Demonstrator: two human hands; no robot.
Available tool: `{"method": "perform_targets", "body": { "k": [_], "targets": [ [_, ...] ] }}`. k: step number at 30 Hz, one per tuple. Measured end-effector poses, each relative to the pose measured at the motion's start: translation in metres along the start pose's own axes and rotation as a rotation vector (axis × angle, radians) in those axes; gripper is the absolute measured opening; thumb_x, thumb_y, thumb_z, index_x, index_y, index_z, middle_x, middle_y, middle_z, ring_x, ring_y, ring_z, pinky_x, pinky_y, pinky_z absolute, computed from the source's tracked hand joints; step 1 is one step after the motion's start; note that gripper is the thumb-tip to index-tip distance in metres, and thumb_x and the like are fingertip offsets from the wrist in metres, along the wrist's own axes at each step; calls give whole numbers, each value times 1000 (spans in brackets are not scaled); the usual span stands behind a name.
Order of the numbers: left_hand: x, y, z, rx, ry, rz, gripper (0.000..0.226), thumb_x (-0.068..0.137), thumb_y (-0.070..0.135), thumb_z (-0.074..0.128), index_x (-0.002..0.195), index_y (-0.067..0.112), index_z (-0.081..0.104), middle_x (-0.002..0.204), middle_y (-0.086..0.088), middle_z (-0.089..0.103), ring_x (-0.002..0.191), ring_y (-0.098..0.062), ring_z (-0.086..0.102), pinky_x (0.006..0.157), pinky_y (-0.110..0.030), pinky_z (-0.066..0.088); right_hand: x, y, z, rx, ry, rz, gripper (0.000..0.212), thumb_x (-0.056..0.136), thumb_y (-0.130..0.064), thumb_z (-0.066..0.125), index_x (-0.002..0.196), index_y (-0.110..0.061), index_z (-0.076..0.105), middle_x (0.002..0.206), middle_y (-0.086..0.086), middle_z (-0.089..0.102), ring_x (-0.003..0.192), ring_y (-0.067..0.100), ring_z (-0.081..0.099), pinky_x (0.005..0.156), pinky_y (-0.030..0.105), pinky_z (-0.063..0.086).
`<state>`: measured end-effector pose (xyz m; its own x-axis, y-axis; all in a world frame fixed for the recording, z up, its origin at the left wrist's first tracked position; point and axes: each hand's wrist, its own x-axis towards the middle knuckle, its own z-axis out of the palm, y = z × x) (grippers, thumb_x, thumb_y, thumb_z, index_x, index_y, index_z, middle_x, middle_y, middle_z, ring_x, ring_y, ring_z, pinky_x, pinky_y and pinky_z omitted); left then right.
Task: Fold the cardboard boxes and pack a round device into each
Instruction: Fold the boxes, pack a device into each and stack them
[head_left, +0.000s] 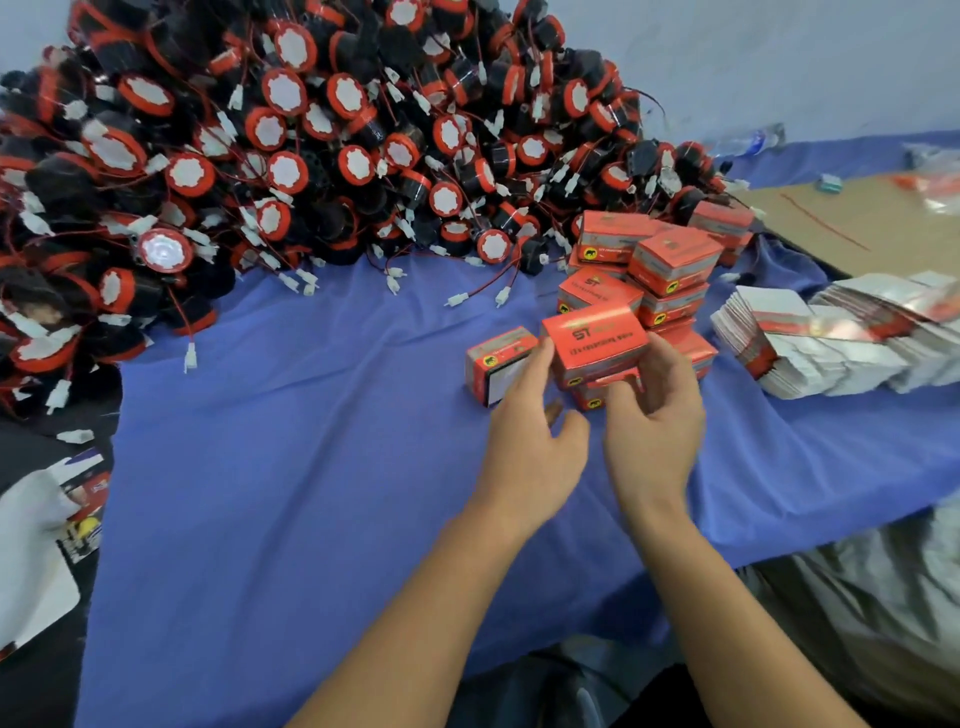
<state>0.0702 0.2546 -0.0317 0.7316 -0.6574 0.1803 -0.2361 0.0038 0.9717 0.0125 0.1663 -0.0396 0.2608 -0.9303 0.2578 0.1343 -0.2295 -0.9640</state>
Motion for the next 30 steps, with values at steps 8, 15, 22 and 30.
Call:
{"method": "perform_targets", "body": {
  "k": [8,15,22,30],
  "targets": [
    [31,-25,29,220,-269,-75,94,95,-4,49,164,30,-5,165,9,30,137,-4,42,94,4,31,22,36,-21,-437,-110,-14,81,85,-3,60,158,-30,35,144,-4,60,123,16,60,91,26,45],
    [-6,-2,66,264,224,361,71,93,-4,40,161,10,25,167,2,24,156,-9,20,123,-20,25,35,34,-34,-374,20,-38,79,89,-10,62,160,-30,32,116,-27,61,90,-22,56,72,0,38],
    [12,15,148,140,-186,232,54,102,5,46,155,5,41,161,-8,42,150,-13,36,117,-8,21,87,26,-101,-510,124,4,60,99,-18,61,155,-22,40,151,-1,53,133,15,49,84,-5,25],
    [74,26,209,201,-365,-38,35,101,14,42,131,13,61,137,-13,64,126,-36,55,93,-34,41,161,44,-134,-1204,-95,20,52,108,-26,42,158,-15,32,170,8,20,158,34,9,122,49,22]
  ]
}}
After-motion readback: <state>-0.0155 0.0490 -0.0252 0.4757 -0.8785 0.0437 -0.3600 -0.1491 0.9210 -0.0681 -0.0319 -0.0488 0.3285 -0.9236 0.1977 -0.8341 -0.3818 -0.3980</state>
